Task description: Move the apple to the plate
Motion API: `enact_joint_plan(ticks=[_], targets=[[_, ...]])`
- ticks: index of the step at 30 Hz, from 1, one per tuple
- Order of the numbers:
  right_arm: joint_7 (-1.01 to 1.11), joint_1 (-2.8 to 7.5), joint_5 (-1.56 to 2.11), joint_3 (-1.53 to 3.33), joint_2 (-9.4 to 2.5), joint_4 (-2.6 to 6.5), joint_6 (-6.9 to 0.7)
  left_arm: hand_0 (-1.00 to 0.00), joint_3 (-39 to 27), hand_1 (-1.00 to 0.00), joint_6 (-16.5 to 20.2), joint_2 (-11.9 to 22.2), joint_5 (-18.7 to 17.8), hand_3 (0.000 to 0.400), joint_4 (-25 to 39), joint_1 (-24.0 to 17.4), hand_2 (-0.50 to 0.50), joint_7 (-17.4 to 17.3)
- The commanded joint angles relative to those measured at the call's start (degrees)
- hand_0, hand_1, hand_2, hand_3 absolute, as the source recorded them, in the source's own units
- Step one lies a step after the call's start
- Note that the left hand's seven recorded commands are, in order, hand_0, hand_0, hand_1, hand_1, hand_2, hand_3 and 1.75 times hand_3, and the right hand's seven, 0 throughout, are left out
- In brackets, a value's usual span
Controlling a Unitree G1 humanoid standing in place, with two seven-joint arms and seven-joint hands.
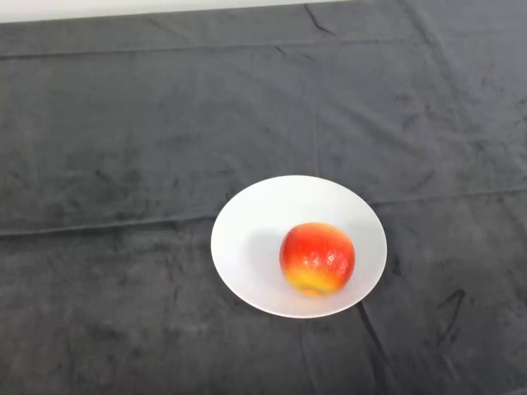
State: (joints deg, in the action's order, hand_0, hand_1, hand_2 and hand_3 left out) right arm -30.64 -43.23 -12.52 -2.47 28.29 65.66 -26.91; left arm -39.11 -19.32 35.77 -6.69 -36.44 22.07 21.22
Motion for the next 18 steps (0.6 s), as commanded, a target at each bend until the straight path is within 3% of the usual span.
enact_joint_plan(ticks=[1, 18], targets=[[-0.04, 0.84, -0.11, 0.01, 0.38, 1.86, -0.06, 0.00, 0.4, 0.00, -0.7, 4.6, -0.8, 0.000, -1.6, 3.2, 0.00, -0.1], [-0.05, 0.84, -0.08, 0.03, 0.38, 1.88, -0.03, 0.00, 0.7, 0.00, -0.9, 4.4, -1.1, 0.000, -1.7, 3.1, 0.00, -0.2]])
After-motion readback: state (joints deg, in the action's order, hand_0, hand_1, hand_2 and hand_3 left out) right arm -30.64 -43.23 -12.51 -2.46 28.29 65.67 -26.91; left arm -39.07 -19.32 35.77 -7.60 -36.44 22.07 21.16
